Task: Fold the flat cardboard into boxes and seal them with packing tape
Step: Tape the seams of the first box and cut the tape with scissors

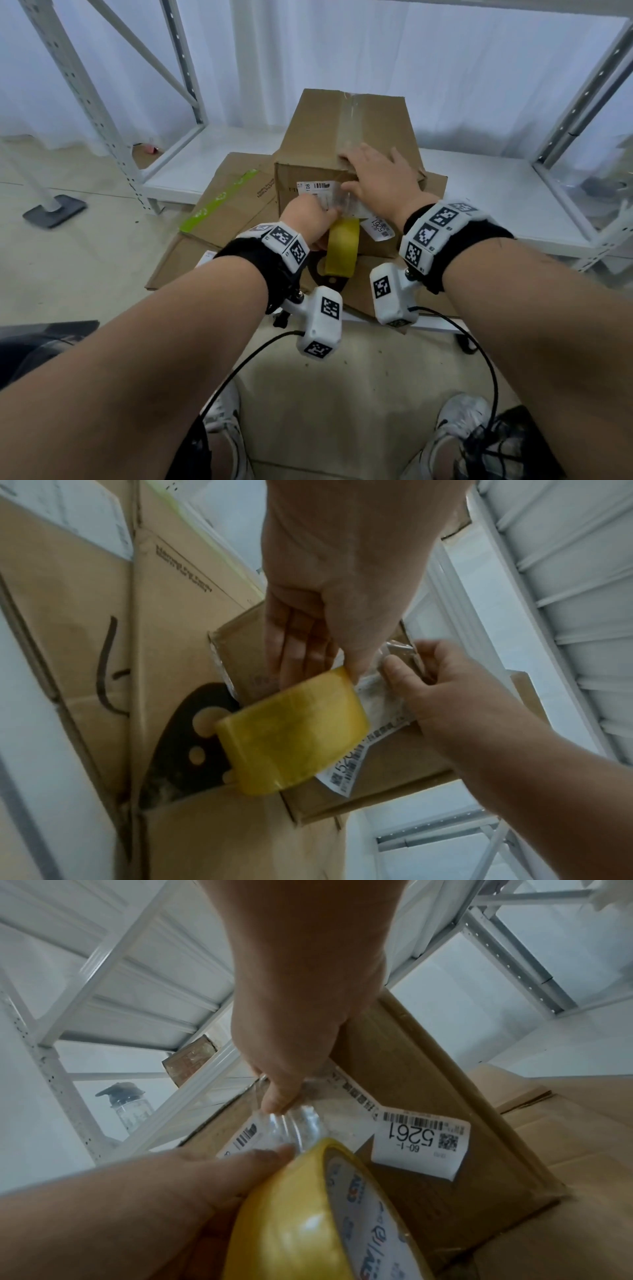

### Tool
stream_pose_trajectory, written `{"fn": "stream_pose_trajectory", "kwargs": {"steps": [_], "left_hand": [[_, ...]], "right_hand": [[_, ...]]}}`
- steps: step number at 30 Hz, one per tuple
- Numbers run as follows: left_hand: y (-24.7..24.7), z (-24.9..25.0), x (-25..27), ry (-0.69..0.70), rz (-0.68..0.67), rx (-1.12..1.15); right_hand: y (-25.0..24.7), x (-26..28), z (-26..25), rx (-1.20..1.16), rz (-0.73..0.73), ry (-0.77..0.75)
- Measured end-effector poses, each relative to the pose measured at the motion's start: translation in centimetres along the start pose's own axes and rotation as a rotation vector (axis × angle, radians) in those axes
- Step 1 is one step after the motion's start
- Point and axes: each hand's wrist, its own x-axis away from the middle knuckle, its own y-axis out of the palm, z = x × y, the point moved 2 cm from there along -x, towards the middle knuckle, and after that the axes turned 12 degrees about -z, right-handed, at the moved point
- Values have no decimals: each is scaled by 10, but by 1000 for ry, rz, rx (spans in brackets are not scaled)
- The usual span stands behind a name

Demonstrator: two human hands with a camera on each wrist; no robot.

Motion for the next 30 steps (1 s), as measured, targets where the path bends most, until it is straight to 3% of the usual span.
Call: {"fn": "stream_pose_trajectory", "kwargs": {"steps": [3, 8, 11, 15, 20, 25, 30], "left_hand": [[-3, -8, -7, 68, 87, -38], [-5, -10, -6, 180, 326, 1], [-15, -1, 0, 329, 550, -251], [-24, 3, -14, 363, 391, -595], [-31, -1, -20, 376, 377, -636], [-30, 3, -27, 342, 365, -729], [-26, 4, -32, 430, 338, -782]], "right_hand": [[3, -3, 6, 106, -35, -46], [15, -3, 5, 127, 101, -31], [16, -2, 5, 109, 122, -32], [11, 1, 4, 119, 88, -61], [2, 6, 21, 122, 1, 5], [10, 8, 21, 146, 0, 77], [17, 7, 18, 163, 74, 110]]}}
